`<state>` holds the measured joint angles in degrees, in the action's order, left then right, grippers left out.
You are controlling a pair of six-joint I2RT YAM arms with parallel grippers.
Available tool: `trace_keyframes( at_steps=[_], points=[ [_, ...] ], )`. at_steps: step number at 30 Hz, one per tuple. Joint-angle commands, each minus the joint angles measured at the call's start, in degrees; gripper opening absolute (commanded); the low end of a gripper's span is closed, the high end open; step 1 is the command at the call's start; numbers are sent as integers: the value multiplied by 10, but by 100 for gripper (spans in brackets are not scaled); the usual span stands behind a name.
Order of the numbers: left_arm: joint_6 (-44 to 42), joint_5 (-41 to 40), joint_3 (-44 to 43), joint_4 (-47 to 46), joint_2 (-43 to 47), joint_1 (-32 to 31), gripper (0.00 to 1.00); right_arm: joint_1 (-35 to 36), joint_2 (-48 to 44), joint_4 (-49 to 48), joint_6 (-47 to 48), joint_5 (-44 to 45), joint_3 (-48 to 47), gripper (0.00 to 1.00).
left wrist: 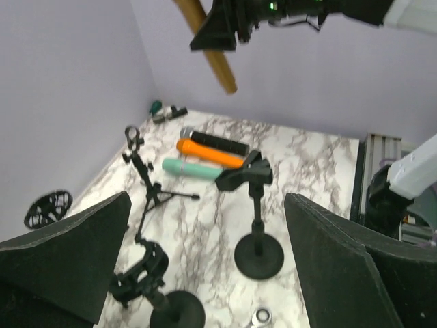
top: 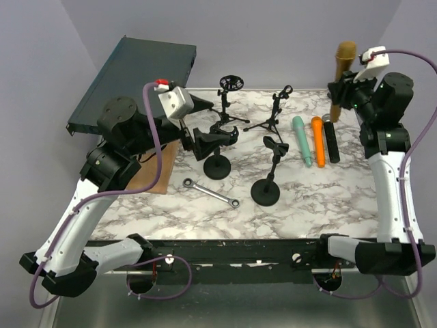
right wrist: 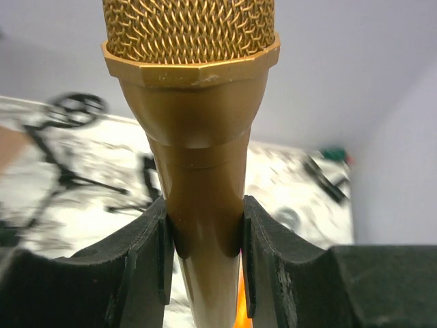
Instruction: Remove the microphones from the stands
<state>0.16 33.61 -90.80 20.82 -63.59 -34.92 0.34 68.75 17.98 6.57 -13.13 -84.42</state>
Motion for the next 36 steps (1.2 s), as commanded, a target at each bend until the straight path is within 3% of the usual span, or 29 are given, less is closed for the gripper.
trace_keyframes(
  at_steps=[1, 8, 21, 36],
  points=[
    [-39, -28, 72, 11, 53, 6, 99, -123, 51, 44, 25, -24, 24, 1],
    [-57, -28, 142, 38, 107, 9, 99, -219, 183, 69, 105, -26, 32, 1],
    [-49, -22, 182, 52, 135, 9, 99, -225, 441, 110, 144, 25, -71, 1],
    [-64, -28, 182, 65, 152, 9, 99, -225, 546, 118, 144, 81, -113, 1]
  ],
)
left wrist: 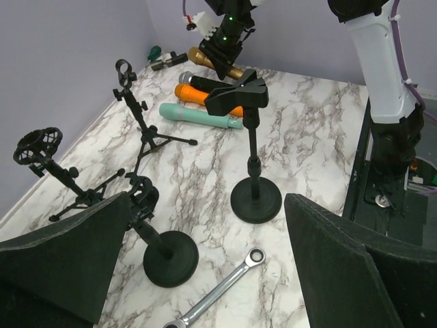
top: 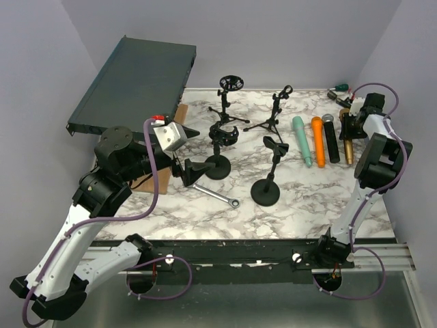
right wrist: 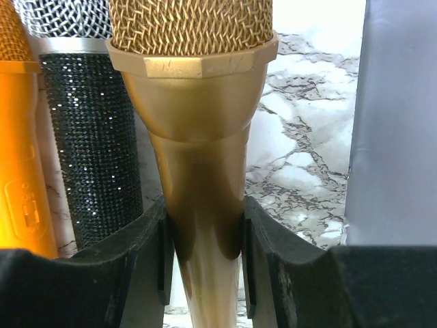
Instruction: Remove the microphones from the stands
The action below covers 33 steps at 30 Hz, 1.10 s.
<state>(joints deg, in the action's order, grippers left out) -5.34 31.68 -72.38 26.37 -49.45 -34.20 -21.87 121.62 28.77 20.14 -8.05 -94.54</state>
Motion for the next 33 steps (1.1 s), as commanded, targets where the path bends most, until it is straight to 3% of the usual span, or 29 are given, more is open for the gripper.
trace_keyframes(
  at_steps=[1, 21, 26, 33],
  points=[
    [-7, -8, -1, 8, 11, 2, 99, -3, 21, 10, 9, 32, -9, 1],
    [9, 14, 84, -49, 18, 2, 99, -3, 30, 5, -2, 43, 24, 49],
    [11, 26, 119, -84, 5, 2, 99, -3, 20, 6, -3, 37, 28, 58],
    [23, 59, 171, -186, -32, -2, 98, -3, -28, 15, -13, -7, 31, 78]
  ],
)
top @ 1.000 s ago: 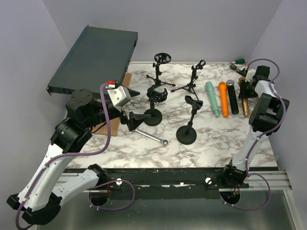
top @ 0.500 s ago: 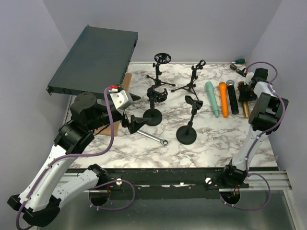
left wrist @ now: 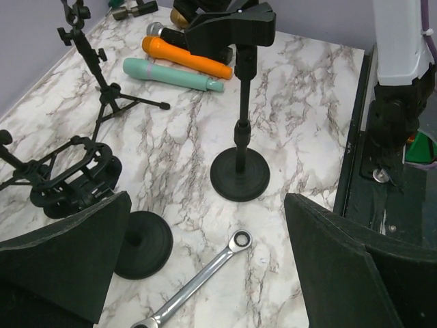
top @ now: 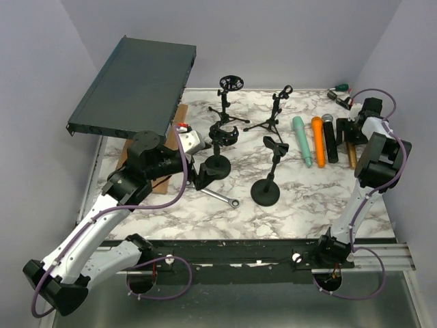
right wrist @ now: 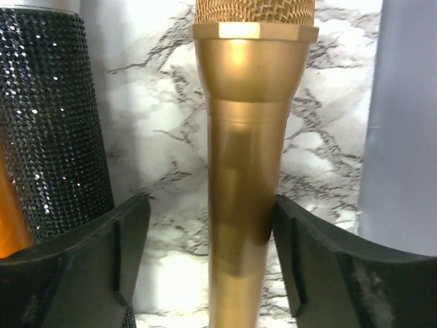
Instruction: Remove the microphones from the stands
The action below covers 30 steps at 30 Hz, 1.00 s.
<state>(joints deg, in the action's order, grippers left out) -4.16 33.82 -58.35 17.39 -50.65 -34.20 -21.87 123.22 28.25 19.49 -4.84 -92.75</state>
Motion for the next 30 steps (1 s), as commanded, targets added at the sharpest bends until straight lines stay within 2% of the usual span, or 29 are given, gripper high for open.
trace_keyframes(
  at_steps=[1, 4, 6, 11, 14, 16, 18, 23, 30],
  points=[
    [12, 39, 41, -122, -29, -5, 99, -3, -56, 22, -8, -49, 14, 82],
    [9, 39, 58, -182, -67, -19, 99, -3, -98, 29, -13, -82, 21, 94],
    [6, 36, 56, -208, -96, -31, 99, -3, -128, 33, -14, -102, 30, 98],
    [12, 26, 34, -230, -154, -45, 99, -3, -220, 26, -1, -120, 70, 100],
    [11, 17, 30, -235, -166, -45, 98, -3, -279, 17, 20, -118, 102, 100],
    [6, 12, 33, -235, -165, -45, 99, -3, -322, 24, 38, -149, 125, 100],
    [2, 8, 37, -235, -160, -45, 98, -3, -368, 41, 52, -210, 151, 100],
    [-16, -2, 57, -234, -135, -43, 99, 10, -481, 100, 120, -449, 230, 97],
    [-21, 8, 55, -194, -113, -40, 99, 106, -575, 67, 163, -597, 357, 97]
  ],
)
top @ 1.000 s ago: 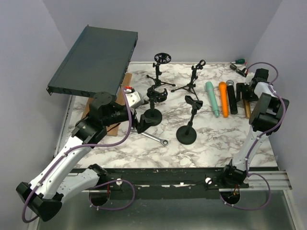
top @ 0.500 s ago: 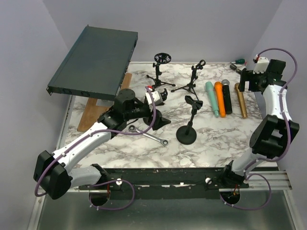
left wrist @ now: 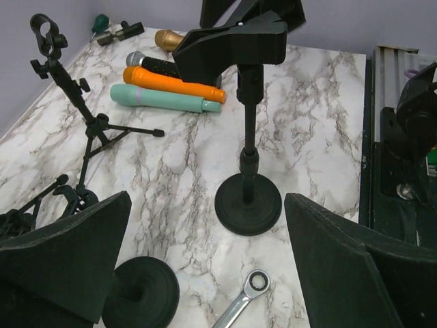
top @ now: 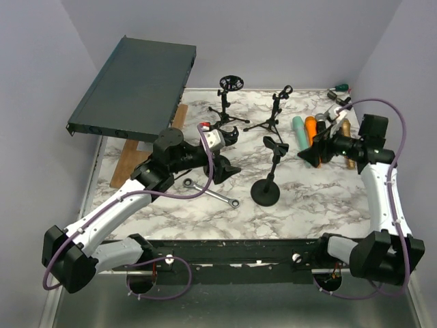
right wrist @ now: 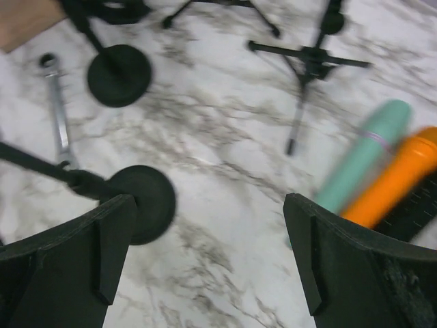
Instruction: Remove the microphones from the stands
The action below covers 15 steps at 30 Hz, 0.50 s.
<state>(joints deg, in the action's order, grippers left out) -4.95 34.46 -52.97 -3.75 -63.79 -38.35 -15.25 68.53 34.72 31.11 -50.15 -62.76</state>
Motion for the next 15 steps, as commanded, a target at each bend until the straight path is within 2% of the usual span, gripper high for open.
trace_keyframes(
  at_steps=[1, 6, 10, 12, 15],
  points=[
    [-15, 4, 2, 21, 21, 3, 99, 55, -37, -14, 45, -154, 73, 97],
    [-17, 3, 12, 28, 38, 6, 99, 126, -49, -82, 35, -172, 119, 97],
    [-16, 2, 15, 26, 39, 14, 99, 176, -46, -191, -29, -164, 154, 94],
    [-16, 1, 16, 25, 34, 17, 99, 202, -41, -240, -61, -155, 165, 90],
    [-17, -1, 17, 24, 26, 20, 99, 232, -33, -329, -114, -137, 185, 80]
  ],
)
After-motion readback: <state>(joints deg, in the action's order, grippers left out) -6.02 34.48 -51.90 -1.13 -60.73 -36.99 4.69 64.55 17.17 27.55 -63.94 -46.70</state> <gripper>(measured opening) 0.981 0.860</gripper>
